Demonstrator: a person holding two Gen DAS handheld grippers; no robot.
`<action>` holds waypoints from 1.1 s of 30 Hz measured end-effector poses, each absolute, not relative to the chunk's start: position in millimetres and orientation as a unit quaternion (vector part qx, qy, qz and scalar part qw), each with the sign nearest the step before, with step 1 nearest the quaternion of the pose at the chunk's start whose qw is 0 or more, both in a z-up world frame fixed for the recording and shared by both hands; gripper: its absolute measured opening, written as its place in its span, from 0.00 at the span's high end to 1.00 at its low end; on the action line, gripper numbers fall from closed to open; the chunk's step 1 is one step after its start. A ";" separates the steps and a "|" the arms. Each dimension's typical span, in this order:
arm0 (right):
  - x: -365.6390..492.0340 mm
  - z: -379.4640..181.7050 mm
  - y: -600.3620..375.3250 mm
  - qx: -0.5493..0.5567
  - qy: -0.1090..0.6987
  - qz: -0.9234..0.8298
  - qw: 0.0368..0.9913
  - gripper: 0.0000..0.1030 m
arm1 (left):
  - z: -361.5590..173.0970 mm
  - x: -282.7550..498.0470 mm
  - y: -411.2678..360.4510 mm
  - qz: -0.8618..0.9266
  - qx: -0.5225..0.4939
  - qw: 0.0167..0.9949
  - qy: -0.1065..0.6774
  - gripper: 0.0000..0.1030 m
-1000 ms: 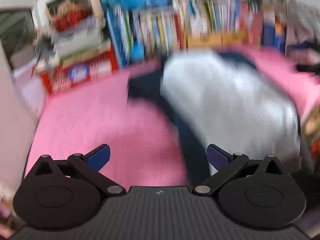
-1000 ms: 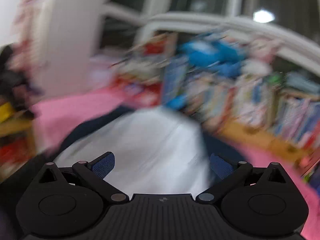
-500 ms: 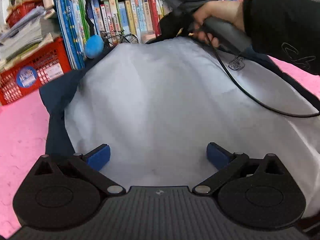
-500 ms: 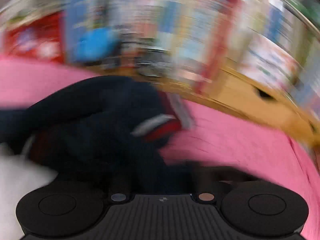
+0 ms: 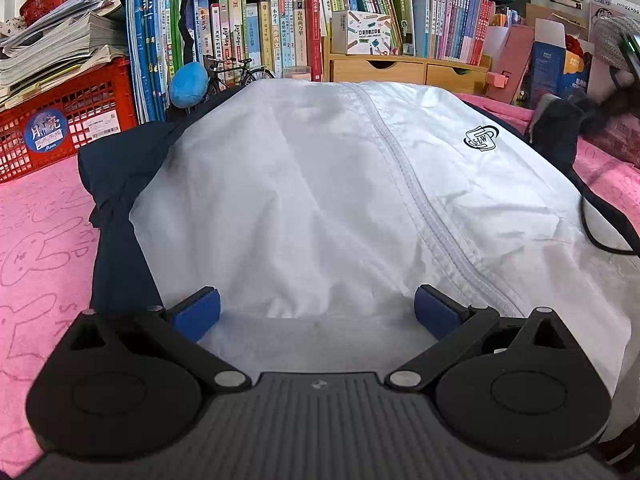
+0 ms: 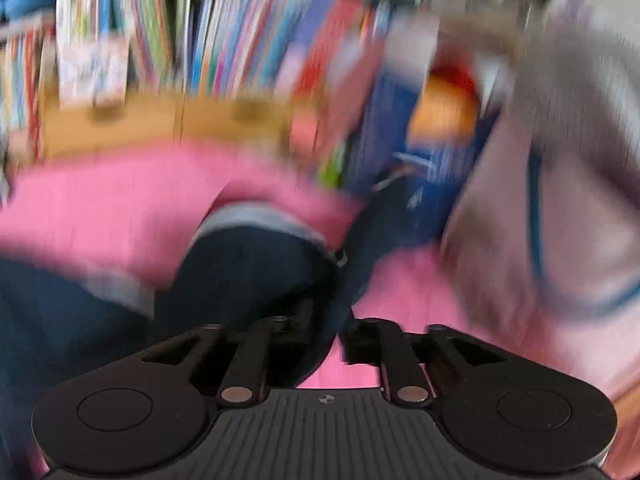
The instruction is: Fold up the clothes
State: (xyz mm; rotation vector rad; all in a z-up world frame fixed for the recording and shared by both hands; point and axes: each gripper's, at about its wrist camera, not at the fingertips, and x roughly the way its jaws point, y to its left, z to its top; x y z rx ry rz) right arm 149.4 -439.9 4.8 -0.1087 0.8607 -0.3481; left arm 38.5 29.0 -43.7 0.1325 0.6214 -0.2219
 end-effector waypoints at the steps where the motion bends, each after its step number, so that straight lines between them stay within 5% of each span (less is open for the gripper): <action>1: 142.0 -1.5 -440.0 -0.051 0.433 -0.163 0.885 0.38 | -39.8 39.3 28.4 -0.107 0.069 0.942 0.312 0.01; 3: 126.6 1.4 -424.8 -0.068 0.425 -0.157 0.889 0.20 | -6.5 30.1 35.1 -0.125 0.083 0.950 0.273 0.00; 7: 112.9 35.8 -378.1 -0.076 0.360 -0.083 0.926 0.05 | 73.2 37.3 60.4 -0.151 0.068 0.970 0.176 0.00; 10: 141.8 58.3 -329.3 -0.070 0.302 0.030 0.950 0.00 | 101.8 104.1 59.3 -0.096 0.064 0.976 0.186 0.00; 14: 209.6 51.0 -251.8 -0.050 0.248 0.162 0.954 0.00 | 79.2 235.9 39.3 -0.046 0.050 0.949 0.309 0.00; 19: 280.2 12.6 -177.2 -0.008 0.357 0.225 0.906 0.04 | 12.3 343.0 19.5 0.035 0.067 0.880 0.468 0.01; 22: 267.1 -0.4 -170.6 -0.011 0.381 0.250 0.890 0.10 | -1.3 346.7 24.3 0.034 0.034 0.881 0.471 0.26; 24: 247.7 -4.2 -177.9 -0.018 0.393 0.276 0.877 0.21 | 1.7 339.2 27.7 0.028 0.016 0.889 0.457 0.80; 25: 236.2 -5.0 -181.9 -0.026 0.401 0.285 0.870 0.23 | 5.7 332.9 25.0 0.037 0.035 0.892 0.450 0.90; 28: 192.9 -7.6 -184.3 -0.074 0.397 0.295 0.866 0.25 | 32.6 308.8 30.1 0.050 0.038 0.912 0.405 0.97; 33: 133.8 -0.7 -185.6 -0.094 0.387 0.303 0.866 0.25 | 118.4 221.8 63.0 0.140 -0.016 0.970 0.197 0.97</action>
